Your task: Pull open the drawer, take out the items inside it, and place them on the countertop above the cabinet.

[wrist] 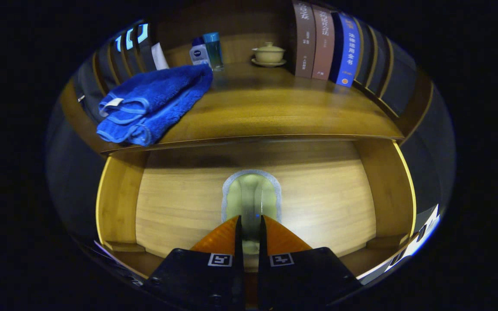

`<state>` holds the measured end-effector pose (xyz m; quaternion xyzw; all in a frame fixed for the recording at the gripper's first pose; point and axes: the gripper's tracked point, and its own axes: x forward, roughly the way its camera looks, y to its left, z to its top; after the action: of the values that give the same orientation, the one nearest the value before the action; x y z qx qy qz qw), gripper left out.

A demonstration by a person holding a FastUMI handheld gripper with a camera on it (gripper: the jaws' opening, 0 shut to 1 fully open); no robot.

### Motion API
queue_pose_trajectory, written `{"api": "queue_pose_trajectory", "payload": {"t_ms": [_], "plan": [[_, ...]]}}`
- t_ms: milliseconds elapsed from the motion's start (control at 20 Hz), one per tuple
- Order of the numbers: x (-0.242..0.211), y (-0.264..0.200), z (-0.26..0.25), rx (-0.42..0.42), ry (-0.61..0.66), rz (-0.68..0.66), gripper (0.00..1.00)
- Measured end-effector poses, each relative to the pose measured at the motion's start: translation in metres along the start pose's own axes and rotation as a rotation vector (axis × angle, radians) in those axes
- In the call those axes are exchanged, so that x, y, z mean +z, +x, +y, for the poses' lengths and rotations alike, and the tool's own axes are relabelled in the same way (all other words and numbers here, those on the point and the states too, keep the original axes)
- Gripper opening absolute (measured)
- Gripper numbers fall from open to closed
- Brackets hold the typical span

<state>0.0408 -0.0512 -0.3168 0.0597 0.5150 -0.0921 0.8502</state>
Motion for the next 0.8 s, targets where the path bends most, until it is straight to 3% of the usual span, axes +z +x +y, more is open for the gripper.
{"api": "queue_pose_trajectory", "payload": {"t_ms": [350,800], "plan": [[0.047,-0.087,0.011,0.032,-0.006,-0.228,0.17],[0.151,-0.076,0.013,0.029,0.007,-0.282,0.17]]}}
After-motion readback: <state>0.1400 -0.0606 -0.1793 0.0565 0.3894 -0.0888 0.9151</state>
